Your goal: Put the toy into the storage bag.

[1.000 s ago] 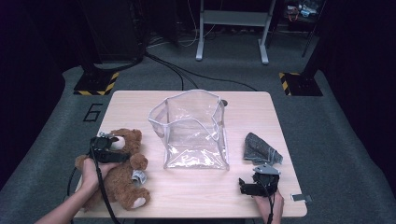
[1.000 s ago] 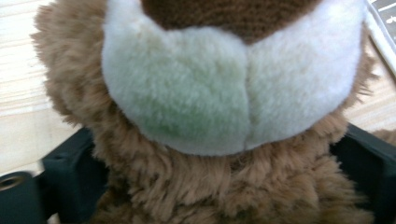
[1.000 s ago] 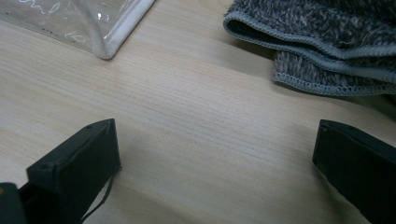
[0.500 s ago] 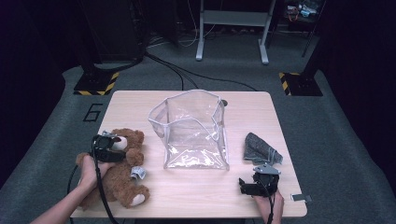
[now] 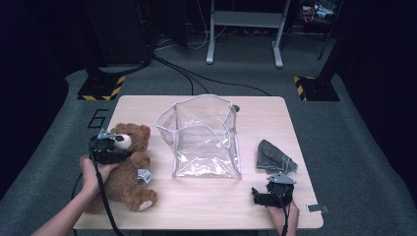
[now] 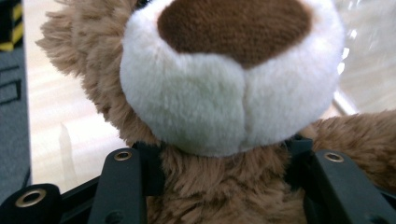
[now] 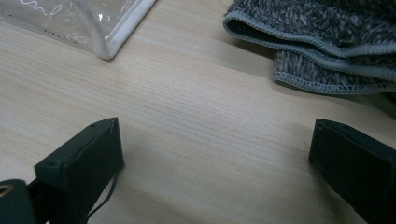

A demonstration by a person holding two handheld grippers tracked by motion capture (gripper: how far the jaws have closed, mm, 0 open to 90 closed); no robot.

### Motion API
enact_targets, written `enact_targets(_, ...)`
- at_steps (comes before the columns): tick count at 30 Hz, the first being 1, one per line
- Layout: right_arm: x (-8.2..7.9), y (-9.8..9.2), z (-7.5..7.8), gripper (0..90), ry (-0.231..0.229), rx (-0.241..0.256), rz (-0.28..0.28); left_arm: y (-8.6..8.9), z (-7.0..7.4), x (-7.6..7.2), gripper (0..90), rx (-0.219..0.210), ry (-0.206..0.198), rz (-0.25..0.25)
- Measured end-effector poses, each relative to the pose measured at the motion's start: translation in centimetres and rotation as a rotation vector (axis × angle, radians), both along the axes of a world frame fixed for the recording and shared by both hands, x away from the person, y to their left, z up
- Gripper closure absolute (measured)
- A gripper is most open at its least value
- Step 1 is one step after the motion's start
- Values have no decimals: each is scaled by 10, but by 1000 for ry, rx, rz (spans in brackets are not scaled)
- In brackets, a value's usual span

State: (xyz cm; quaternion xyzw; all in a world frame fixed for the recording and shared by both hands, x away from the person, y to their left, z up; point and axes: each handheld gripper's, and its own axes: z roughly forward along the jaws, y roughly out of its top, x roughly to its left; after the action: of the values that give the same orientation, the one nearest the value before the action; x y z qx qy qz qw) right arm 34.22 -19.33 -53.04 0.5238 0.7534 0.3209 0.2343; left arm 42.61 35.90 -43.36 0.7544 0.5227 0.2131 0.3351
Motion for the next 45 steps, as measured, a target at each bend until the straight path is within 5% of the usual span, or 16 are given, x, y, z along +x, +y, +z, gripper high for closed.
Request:
enact_targets(10,0,0,0,28,-3,-1,-6,-3,18,8,506,-35,-133,34)
enact_targets(17,0,0,0,29,0,10,-9,-7,27,19,505,-3,-194,51)
enact_targets(45,0,0,0,31,11,23,-15,-9,87,53,505,42,-324,134)
